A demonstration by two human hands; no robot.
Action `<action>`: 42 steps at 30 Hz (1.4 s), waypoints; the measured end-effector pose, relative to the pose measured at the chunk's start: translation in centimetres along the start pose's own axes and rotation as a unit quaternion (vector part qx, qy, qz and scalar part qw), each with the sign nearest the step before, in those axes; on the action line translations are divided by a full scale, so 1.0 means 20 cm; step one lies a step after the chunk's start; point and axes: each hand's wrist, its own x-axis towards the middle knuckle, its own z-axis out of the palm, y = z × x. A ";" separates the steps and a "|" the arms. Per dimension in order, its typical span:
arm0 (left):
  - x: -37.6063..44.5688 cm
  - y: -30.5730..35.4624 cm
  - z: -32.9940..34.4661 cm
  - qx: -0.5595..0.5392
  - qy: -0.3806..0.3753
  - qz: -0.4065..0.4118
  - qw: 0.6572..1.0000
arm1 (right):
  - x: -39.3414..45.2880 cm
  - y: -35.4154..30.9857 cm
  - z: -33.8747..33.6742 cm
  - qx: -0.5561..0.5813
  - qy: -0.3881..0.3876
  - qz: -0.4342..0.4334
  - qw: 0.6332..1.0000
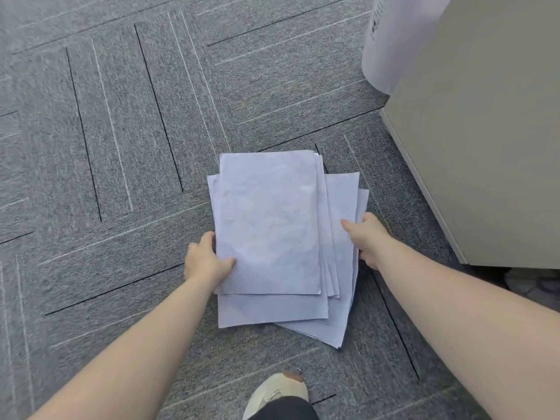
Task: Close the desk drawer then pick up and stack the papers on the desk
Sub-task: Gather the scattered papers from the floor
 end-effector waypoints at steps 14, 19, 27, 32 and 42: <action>0.00 0.07 0.04 -0.135 -0.082 -0.017 0.987 | -0.14 -0.02 0.17 0.010 -0.142 -0.004 0.990; -0.04 0.12 0.11 -0.088 -0.058 0.024 0.994 | -0.14 -0.01 0.17 -0.009 -0.122 0.009 0.992; -0.08 0.19 0.01 -0.349 -0.086 -0.057 0.932 | -0.26 -0.12 0.05 -0.008 -0.135 -0.040 0.990; -0.11 0.42 -0.28 -0.403 -0.079 0.016 0.912 | -0.43 -0.49 -0.12 -0.009 -0.146 -0.116 0.983; -0.43 0.94 -1.08 -0.516 -0.079 0.177 0.834 | -1.02 -1.23 -0.50 0.057 -0.096 -0.252 0.961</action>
